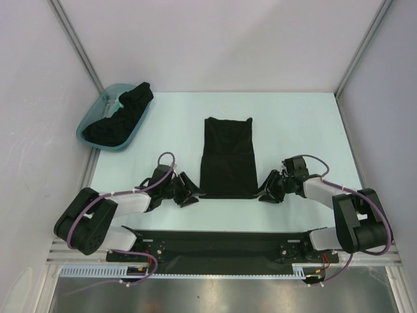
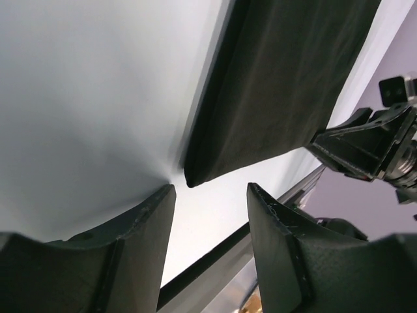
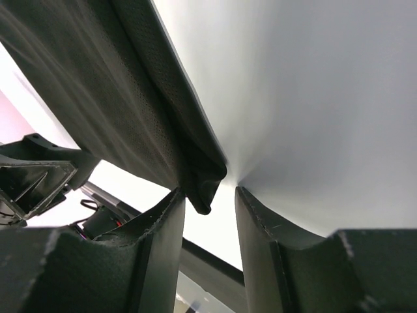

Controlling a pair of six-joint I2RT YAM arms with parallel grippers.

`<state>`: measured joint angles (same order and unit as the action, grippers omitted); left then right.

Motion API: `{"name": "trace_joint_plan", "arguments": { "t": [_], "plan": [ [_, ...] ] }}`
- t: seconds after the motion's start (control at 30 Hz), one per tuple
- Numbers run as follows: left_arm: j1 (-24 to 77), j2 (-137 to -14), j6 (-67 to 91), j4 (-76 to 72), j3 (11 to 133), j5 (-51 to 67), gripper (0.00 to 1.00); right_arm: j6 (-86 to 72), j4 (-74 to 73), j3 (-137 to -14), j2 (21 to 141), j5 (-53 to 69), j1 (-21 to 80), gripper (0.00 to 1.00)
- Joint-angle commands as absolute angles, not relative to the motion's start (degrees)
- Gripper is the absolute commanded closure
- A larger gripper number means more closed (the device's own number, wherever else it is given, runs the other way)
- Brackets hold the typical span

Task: Fold and stack the t-shirts
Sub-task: Fold the tshirt

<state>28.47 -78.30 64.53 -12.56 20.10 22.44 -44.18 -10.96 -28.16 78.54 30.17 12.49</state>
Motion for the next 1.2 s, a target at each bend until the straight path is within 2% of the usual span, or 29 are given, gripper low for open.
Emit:
{"name": "trace_joint_plan", "arguments": {
  "t": [0.0, 0.43, 0.67, 0.77, 0.87, 0.9, 0.97, 1.0, 1.17],
  "plan": [
    [29.0, -79.7, 68.2, -7.9, 16.7, 15.4, 0.44, -46.1, -9.6, -27.1, 77.3, 26.0, 13.4, 0.58],
    [29.4, -83.8, 70.4, -9.2, 18.9, 12.1, 0.51, -44.6, -7.6, -27.5, 80.5, 25.0, 13.4, 0.58],
    [29.4, -86.7, 71.0, -11.4, 19.7, 13.4, 0.57, -44.0, -7.6, -28.3, 81.9, 26.0, 13.1, 0.64],
    [29.5, -86.2, 70.8, -12.0, 19.3, 13.1, 0.62, -43.8, -8.3, -28.6, 81.8, 26.3, 13.1, 0.67],
    [29.4, -85.6, 69.5, -11.4, 19.5, 13.4, 0.76, -43.7, -8.7, -29.1, 81.7, 27.1, 13.2, 0.77],
    [29.5, -85.3, 69.3, -11.3, 19.5, 13.4, 0.88, -43.4, -9.0, -29.3, 81.7, 27.2, 13.3, 0.8],
    [29.5, -84.2, 67.6, -9.6, 19.7, 13.1, 0.99, -42.7, -10.4, -30.2, 81.7, 27.3, 13.5, 0.94],
    [29.5, -83.9, 66.7, -8.7, 19.9, 13.0, 0.99, -42.5, -10.9, -30.5, 81.7, 27.5, 13.5, 1.0],
    [29.7, -79.6, 62.1, -3.7, 19.4, 13.3, 1.0, -41.4, -14.8, -31.0, 78.9, 28.3, 14.3, 1.0]
  ]
}}
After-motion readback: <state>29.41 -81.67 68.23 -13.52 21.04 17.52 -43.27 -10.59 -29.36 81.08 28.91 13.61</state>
